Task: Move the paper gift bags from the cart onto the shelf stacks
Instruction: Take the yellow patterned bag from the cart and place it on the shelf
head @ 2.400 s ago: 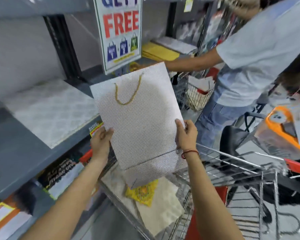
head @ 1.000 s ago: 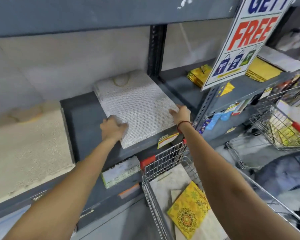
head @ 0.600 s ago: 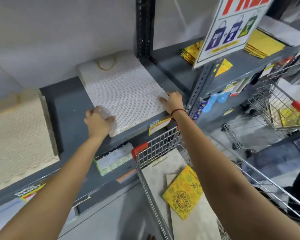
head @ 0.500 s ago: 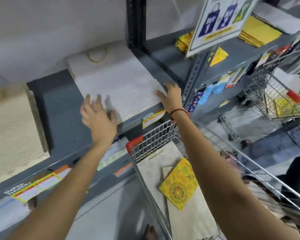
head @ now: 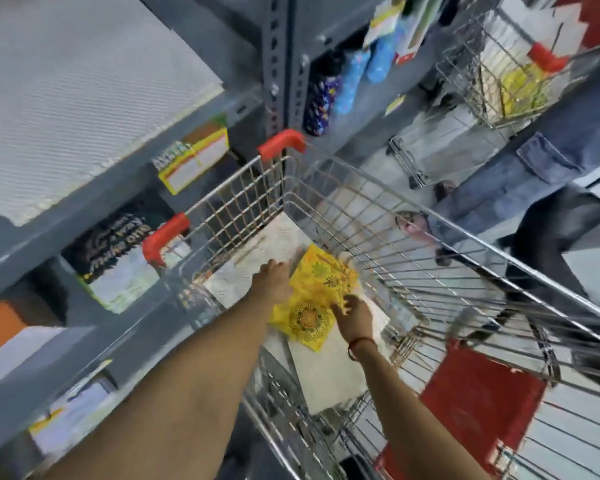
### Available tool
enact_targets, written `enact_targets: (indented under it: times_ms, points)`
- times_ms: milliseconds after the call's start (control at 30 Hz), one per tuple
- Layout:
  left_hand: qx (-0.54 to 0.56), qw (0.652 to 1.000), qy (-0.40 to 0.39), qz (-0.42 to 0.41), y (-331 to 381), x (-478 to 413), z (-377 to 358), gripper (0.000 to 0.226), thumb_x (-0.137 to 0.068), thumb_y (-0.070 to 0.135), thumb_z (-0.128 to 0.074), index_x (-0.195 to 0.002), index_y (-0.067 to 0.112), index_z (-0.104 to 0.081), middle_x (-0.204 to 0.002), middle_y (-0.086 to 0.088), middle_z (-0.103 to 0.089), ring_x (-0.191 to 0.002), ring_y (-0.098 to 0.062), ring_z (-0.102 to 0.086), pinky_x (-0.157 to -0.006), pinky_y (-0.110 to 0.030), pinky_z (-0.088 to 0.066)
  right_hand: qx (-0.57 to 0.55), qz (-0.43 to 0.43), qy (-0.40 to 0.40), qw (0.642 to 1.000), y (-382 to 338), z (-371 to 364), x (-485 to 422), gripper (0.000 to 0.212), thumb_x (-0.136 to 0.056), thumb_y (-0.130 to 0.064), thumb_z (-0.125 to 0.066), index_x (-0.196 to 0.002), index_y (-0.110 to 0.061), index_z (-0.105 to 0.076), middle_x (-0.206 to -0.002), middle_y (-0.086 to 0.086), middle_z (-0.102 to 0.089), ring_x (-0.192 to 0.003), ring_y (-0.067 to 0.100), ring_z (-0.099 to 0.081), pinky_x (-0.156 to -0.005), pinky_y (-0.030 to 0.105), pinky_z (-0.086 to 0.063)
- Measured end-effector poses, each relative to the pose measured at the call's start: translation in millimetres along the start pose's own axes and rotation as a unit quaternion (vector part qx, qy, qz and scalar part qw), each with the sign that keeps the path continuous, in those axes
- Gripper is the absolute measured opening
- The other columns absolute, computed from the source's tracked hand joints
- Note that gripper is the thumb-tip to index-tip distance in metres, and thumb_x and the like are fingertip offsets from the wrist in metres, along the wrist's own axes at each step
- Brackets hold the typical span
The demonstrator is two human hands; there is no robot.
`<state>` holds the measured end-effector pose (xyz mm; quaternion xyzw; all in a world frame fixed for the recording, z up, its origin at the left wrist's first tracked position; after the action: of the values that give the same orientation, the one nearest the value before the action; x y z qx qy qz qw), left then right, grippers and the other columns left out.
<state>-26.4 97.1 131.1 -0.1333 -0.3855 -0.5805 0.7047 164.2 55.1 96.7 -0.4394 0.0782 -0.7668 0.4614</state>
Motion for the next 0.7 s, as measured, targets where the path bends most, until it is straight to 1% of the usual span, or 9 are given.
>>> enact_targets:
  times_ms: [100, 167, 233, 300, 433, 533, 567, 633, 700]
  points:
    - [-0.004, 0.998, -0.058, 0.028, -7.8, -17.3, -39.6, 0.05, -0.09, 0.025, -0.054, -0.135, 0.004, -0.044, -0.14, -0.02, -0.045, -0.126, -0.037, -0.048, -0.1, -0.041, -0.045, -0.068, -0.097, -0.044, 0.992, 49.0, -34.7, 12.6, 0.054, -0.08, -0.029, -0.068, -0.122, 0.0, -0.05, -0.114, 0.023, -0.064, -0.109, 0.035, -0.059, -0.092, 0.039, -0.045]
    - [0.027, 0.996, -0.08, 0.028, 0.2, -28.3, -59.4, 0.048, -0.091, 0.028, -0.054, -0.13, -0.001, -0.05, -0.135, -0.022, -0.052, -0.123, -0.035, -0.052, -0.097, -0.038, -0.046, -0.13, -0.139, -0.043, 0.981, 64.1, -49.0, 11.8, 0.056, -0.079, -0.03, -0.069, -0.124, -0.003, -0.049, -0.117, 0.02, -0.063, -0.112, 0.034, -0.058, -0.094, 0.039, -0.045]
    - [0.062, 0.995, -0.057, 0.05, -3.5, -34.1, -63.9, 0.048, -0.09, 0.026, -0.056, -0.126, -0.006, -0.051, -0.133, -0.025, -0.052, -0.122, -0.036, -0.052, -0.096, -0.039, -0.047, -0.174, -0.15, -0.026, 0.973, 67.7, -55.6, 5.3, 0.057, -0.078, -0.029, -0.071, -0.123, -0.002, -0.05, -0.12, 0.019, -0.062, -0.112, 0.033, -0.058, -0.098, 0.041, -0.046]
    - [0.101, 0.991, -0.008, 0.085, -16.2, -33.2, -57.2, 0.052, -0.086, 0.025, -0.061, -0.128, -0.003, -0.049, -0.134, -0.025, -0.049, -0.12, -0.037, -0.053, -0.097, -0.04, -0.048, -0.188, -0.149, -0.015, 0.971, 67.4, -56.3, 4.9, 0.056, -0.077, -0.029, -0.072, -0.121, 0.001, -0.053, -0.115, 0.018, -0.063, -0.109, 0.031, -0.059, -0.095, 0.041, -0.046]
    - [0.198, 0.971, 0.037, 0.128, -33.0, -23.2, -35.1, 0.048, -0.085, 0.022, -0.065, -0.128, 0.004, -0.054, -0.136, -0.024, -0.049, -0.116, -0.039, -0.056, -0.099, -0.041, -0.05, -0.223, -0.096, -0.014, 0.97, 43.4, -47.1, 10.3, 0.029, -0.08, -0.022, -0.069, -0.097, 0.0, -0.065, -0.088, 0.012, -0.062, -0.085, 0.024, -0.057, -0.073, 0.033, -0.043]
    - [0.276, 0.947, 0.076, 0.148, -41.0, 3.0, -4.6, 0.05, -0.086, 0.023, -0.065, -0.132, 0.007, -0.052, -0.137, -0.02, -0.05, -0.118, -0.035, -0.055, -0.097, -0.036, -0.048, -0.275, -0.053, 0.013, 0.96, 11.0, -27.1, 29.8, 0.023, -0.083, -0.016, -0.066, -0.102, -0.005, -0.063, -0.096, 0.011, -0.062, -0.082, 0.026, -0.06, -0.075, 0.039, -0.052]
    - [0.315, 0.935, 0.096, 0.131, -41.9, 12.5, 7.2, 0.048, -0.087, 0.02, -0.064, -0.131, 0.006, -0.053, -0.126, -0.019, -0.059, -0.108, -0.034, -0.06, -0.094, -0.036, -0.048, -0.285, -0.035, 0.023, 0.957, -0.3, -19.3, 38.5, 0.027, -0.084, -0.017, -0.065, -0.108, -0.004, -0.06, -0.1, 0.011, -0.062, -0.081, 0.027, -0.061, -0.071, 0.038, -0.054]
    - [0.408, 0.9, 0.125, 0.085, -42.2, 34.4, 28.4, 0.039, -0.088, 0.013, -0.062, -0.125, 0.001, -0.057, -0.091, -0.018, -0.065, -0.081, -0.028, -0.061, -0.084, -0.035, -0.049, -0.307, 0.008, 0.047, 0.95, -24.1, -1.6, 56.8, 0.033, -0.086, -0.018, -0.062, -0.115, -0.004, -0.055, -0.106, 0.011, -0.063, -0.08, 0.025, -0.064, -0.058, 0.025, -0.054]
    - [0.446, 0.879, 0.164, 0.032, -43.4, 62.3, 54.1, 0.031, -0.09, 0.012, -0.06, -0.117, -0.003, -0.062, -0.089, -0.014, -0.062, -0.082, -0.025, -0.058, -0.076, -0.03, -0.044, -0.331, 0.065, 0.066, 0.939, -52.9, 20.0, 77.4, 0.025, -0.088, -0.015, -0.06, -0.111, -0.006, -0.057, -0.107, 0.012, -0.064, -0.081, 0.021, -0.064, -0.056, 0.014, -0.052]
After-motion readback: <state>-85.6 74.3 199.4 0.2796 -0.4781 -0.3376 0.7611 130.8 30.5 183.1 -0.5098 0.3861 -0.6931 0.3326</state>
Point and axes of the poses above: each hand's wrist, its own x-axis away from the middle knuckle, its own z-axis out of the back of the hand, y = z × x, the point moved 9 cm from there along -x, towards the middle knuckle
